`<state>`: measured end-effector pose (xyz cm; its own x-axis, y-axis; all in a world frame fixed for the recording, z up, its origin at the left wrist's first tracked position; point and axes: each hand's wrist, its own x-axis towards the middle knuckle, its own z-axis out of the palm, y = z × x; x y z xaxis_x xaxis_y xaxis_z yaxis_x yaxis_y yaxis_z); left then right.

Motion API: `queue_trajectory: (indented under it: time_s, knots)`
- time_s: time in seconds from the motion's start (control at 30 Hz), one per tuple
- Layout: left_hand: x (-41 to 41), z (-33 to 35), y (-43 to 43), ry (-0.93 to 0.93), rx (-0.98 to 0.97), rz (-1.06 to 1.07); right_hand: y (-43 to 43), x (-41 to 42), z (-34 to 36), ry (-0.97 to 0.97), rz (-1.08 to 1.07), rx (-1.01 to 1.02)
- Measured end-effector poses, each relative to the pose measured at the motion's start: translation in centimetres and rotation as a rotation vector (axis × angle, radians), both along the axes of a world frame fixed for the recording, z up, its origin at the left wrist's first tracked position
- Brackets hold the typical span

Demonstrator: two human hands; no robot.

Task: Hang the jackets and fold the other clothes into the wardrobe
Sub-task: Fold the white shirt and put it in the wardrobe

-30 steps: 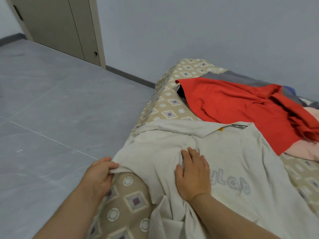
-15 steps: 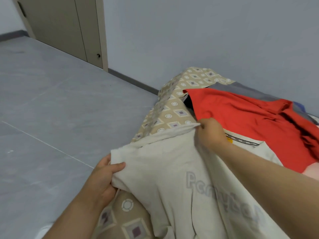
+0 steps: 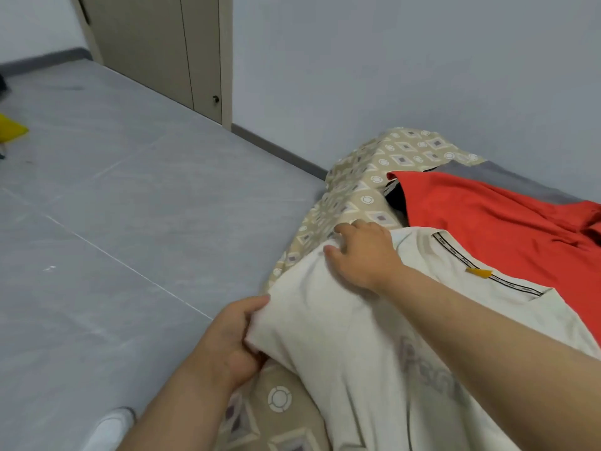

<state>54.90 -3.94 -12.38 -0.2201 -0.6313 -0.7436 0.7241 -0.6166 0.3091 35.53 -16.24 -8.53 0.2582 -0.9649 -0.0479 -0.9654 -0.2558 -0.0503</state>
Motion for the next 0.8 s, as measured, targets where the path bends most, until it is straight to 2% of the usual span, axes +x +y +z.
queue_trajectory:
  time_s: [0.07,0.13,0.23,0.3,0.47,0.57,0.63,0.7,0.73,0.8]
  knots:
    - [0.8,-0.1,0.1,0.16,-0.126,0.155,-0.8,0.7,0.2,-0.057,-0.011,0.045]
    - [1.2,-0.4,0.4,0.24,-0.189,0.252,-1.6,0.9,0.2,-0.106,-0.038,0.121]
    - [0.5,-0.6,0.9,0.244,-0.234,0.182,-2.0,0.7,0.2,-0.279,-0.133,0.154]
    - [0.1,-0.4,0.9,0.148,-0.217,0.036,-1.9,0.7,0.1,-0.329,-0.154,0.143]
    - [1.4,0.4,0.7,-0.303,-0.148,-0.267,-1.5,0.7,-0.2,-0.321,-0.141,0.103]
    - [1.6,0.6,0.9,-0.386,-0.197,-0.446,-1.6,0.9,0.1,-0.264,-0.134,0.098]
    - [1.1,0.3,0.8,-0.396,-0.181,-0.383,-1.4,1.1,0.2,-0.205,-0.124,0.109]
    - [0.7,0.2,0.6,-0.436,-0.199,-0.231,-1.4,1.2,0.2,-0.163,-0.092,0.124]
    - [0.6,0.2,0.5,-0.45,-0.213,-0.163,-1.5,1.2,0.3,-0.188,-0.075,0.106]
    - [0.7,0.4,0.3,-0.513,-0.25,-0.043,-1.7,1.4,0.7,-0.376,-0.098,-0.013]
